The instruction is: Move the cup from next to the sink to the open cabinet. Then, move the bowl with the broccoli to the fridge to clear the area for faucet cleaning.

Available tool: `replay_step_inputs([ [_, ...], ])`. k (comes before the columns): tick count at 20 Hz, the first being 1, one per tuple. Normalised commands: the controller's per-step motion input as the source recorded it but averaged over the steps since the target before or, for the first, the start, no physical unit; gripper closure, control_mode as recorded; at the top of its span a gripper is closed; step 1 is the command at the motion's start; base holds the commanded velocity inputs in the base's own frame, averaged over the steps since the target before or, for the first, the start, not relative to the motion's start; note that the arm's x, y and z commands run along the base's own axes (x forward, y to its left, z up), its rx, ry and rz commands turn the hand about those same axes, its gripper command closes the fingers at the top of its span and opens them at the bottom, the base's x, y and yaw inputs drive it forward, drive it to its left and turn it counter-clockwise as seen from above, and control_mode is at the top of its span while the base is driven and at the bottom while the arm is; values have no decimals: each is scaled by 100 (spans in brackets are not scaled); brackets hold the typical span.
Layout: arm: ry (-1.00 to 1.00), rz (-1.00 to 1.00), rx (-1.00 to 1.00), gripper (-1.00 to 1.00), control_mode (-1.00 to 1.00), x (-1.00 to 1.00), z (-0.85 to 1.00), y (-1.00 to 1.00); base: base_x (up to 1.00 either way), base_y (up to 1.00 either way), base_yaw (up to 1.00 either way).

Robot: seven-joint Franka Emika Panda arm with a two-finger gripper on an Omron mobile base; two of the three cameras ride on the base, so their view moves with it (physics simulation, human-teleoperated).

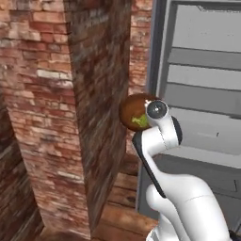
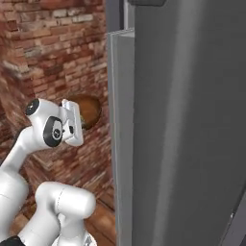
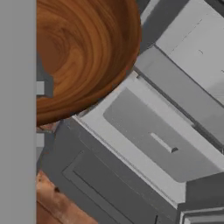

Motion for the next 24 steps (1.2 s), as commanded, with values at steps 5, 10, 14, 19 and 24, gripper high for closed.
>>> replay_step_inputs([
  [5, 0, 0, 0, 100, 100, 0, 0, 0, 25, -43, -60],
  [10, 0, 0, 0, 100, 100, 0, 0, 0, 45, -6, -46],
  [14, 0, 0, 0, 100, 100, 0, 0, 0, 41, 2, -52],
  [19, 0, 0, 0, 100, 100, 0, 0, 0, 61, 3, -17],
  [24, 0, 0, 0, 100, 100, 0, 0, 0, 61, 30, -14],
])
